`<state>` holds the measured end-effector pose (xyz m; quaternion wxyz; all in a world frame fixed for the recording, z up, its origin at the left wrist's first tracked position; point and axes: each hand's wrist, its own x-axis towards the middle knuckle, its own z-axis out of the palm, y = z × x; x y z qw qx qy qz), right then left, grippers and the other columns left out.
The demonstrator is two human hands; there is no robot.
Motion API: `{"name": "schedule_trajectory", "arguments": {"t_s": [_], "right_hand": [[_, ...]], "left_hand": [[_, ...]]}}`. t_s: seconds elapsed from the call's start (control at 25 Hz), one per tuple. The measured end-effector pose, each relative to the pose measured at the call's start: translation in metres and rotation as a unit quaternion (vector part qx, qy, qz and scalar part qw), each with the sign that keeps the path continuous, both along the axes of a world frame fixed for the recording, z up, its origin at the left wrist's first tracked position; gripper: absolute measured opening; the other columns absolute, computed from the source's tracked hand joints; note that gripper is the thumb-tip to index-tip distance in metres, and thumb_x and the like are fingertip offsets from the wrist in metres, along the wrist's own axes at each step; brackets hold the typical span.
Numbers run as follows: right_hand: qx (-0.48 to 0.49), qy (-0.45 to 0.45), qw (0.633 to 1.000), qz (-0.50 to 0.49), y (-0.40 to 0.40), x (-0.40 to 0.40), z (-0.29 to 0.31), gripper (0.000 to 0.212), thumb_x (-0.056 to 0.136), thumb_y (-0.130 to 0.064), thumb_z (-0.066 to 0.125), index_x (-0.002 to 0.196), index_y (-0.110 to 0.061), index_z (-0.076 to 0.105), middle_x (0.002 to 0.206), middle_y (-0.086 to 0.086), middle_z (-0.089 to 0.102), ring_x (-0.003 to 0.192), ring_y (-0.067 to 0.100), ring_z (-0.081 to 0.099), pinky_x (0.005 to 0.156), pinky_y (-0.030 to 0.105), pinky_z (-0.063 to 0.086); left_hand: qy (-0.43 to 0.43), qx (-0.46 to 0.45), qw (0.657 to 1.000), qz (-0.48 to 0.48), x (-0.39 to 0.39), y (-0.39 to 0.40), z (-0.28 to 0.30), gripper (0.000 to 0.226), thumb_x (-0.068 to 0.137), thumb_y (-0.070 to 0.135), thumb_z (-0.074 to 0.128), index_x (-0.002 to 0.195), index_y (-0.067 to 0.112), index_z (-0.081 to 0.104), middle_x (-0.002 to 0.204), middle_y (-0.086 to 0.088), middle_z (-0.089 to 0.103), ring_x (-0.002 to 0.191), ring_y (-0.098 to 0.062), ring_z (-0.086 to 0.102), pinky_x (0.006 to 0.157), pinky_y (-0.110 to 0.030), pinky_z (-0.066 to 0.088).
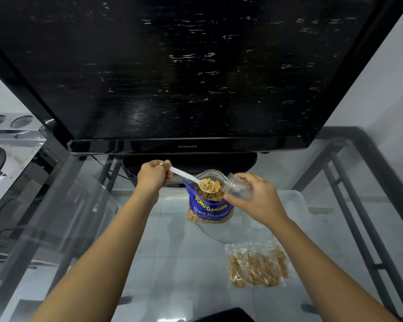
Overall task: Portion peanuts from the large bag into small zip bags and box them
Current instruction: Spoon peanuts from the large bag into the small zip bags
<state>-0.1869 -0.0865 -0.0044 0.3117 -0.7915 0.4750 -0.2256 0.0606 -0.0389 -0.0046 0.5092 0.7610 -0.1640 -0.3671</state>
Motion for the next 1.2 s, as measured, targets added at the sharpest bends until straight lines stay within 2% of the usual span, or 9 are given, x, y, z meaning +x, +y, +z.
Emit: {"name": "schedule_trajectory", "arguments": {"t_s": [0.2, 0.4, 0.6, 0.72, 0.84, 0.92, 1.04, 1.12, 1.2], "right_hand": [[-0.045, 0.051, 0.998, 0.01, -0.002, 0.012, 0.003, 0.054, 0.067, -0.049, 0.074, 0.111, -0.023, 0.059, 0.104, -0.003, 0.065, 0.093, 0.018, 0.06, 0.076, 0.032, 0.05], [-0.031, -0.031, 0.999, 0.01, 0.003, 0.022, -0.002, 0.05, 0.065, -0.046, 0.076, 0.107, -0.024, 0.06, 0.1, -0.005, 0.066, 0.09, 0.013, 0.061, 0.074, 0.032, 0.052], [0.028, -0.144, 0.989, -0.015, 0.012, 0.03, -0.004, 0.046, 0.066, -0.041, 0.078, 0.106, -0.027, 0.059, 0.098, -0.007, 0.066, 0.09, 0.008, 0.062, 0.075, 0.022, 0.052], [0.055, -0.177, 0.982, -0.044, 0.011, 0.032, -0.004, 0.045, 0.068, -0.037, 0.078, 0.107, -0.026, 0.059, 0.093, -0.008, 0.065, 0.084, 0.005, 0.061, 0.07, 0.013, 0.05], [0.07, -0.196, 0.975, -0.072, 0.01, 0.024, -0.004, 0.047, 0.07, -0.036, 0.077, 0.112, -0.023, 0.059, 0.092, -0.009, 0.064, 0.083, 0.001, 0.058, 0.067, 0.007, 0.047], [0.095, -0.223, 0.966, -0.094, 0.01, 0.016, -0.008, 0.044, 0.072, -0.037, 0.075, 0.111, -0.025, 0.059, 0.096, -0.006, 0.066, 0.088, 0.008, 0.061, 0.071, 0.017, 0.052], [0.125, -0.225, 0.961, -0.103, 0.011, 0.006, -0.017, 0.042, 0.071, -0.042, 0.074, 0.107, -0.029, 0.059, 0.099, -0.003, 0.068, 0.094, 0.013, 0.064, 0.075, 0.029, 0.055], [0.139, -0.215, 0.962, -0.094, 0.014, 0.003, -0.021, 0.041, 0.071, -0.043, 0.074, 0.106, -0.029, 0.058, 0.097, -0.006, 0.07, 0.094, 0.013, 0.065, 0.078, 0.032, 0.056], [0.15, -0.206, 0.963, -0.086, 0.015, 0.002, -0.023, 0.04, 0.073, -0.04, 0.074, 0.107, -0.026, 0.057, 0.093, -0.009, 0.071, 0.092, 0.013, 0.066, 0.08, 0.034, 0.055]], "left_hand": [[0.004, -0.037, 0.999, -0.012, 0.013, -0.003, 0.021, 0.019, 0.092, 0.02, 0.053, 0.079, 0.011, 0.063, 0.063, -0.003, 0.056, 0.058, -0.012, 0.05, 0.056, -0.023, 0.041], [-0.103, -0.053, 0.99, -0.077, -0.011, -0.007, 0.054, 0.021, 0.092, 0.022, 0.054, 0.074, 0.016, 0.063, 0.062, -0.001, 0.06, 0.058, -0.008, 0.055, 0.059, -0.021, 0.046], [-0.381, -0.119, 0.891, -0.216, -0.053, 0.005, 0.097, 0.016, 0.09, 0.025, 0.057, 0.081, 0.016, 0.067, 0.059, -0.003, 0.063, 0.054, -0.006, 0.056, 0.055, -0.012, 0.039], [-0.466, -0.18, 0.855, -0.139, -0.054, 0.01, 0.111, 0.018, 0.09, 0.025, 0.056, 0.081, 0.013, 0.067, 0.059, -0.002, 0.061, 0.052, -0.008, 0.051, 0.054, -0.013, 0.035], [-0.4, -0.171, 0.9, -0.019, -0.037, 0.005, 0.105, 0.019, 0.09, 0.025, 0.054, 0.081, 0.014, 0.066, 0.063, -0.008, 0.064, 0.06, -0.02, 0.061, 0.06, -0.026, 0.043], [-0.358, -0.127, 0.922, -0.075, -0.031, 0.001, 0.082, 0.017, 0.091, 0.025, 0.055, 0.083, 0.015, 0.067, 0.068, -0.014, 0.068, 0.066, -0.03, 0.066, 0.064, -0.034, 0.049], [-0.384, -0.066, 0.886, -0.252, -0.045, 0.005, 0.039, 0.019, 0.092, 0.023, 0.056, 0.094, 0.011, 0.071, 0.078, -0.01, 0.072, 0.07, -0.021, 0.066, 0.067, -0.031, 0.053], [-0.385, -0.041, 0.884, -0.261, -0.054, 0.006, 0.02, 0.021, 0.092, 0.023, 0.055, 0.097, 0.009, 0.071, 0.081, -0.009, 0.072, 0.072, -0.017, 0.064, 0.069, -0.03, 0.051], [-0.33, -0.002, 0.922, -0.202, -0.058, 0.003, 0.011, 0.022, 0.092, 0.021, 0.054, 0.095, 0.008, 0.071, 0.079, -0.009, 0.072, 0.073, -0.018, 0.063, 0.069, -0.027, 0.049]]}}
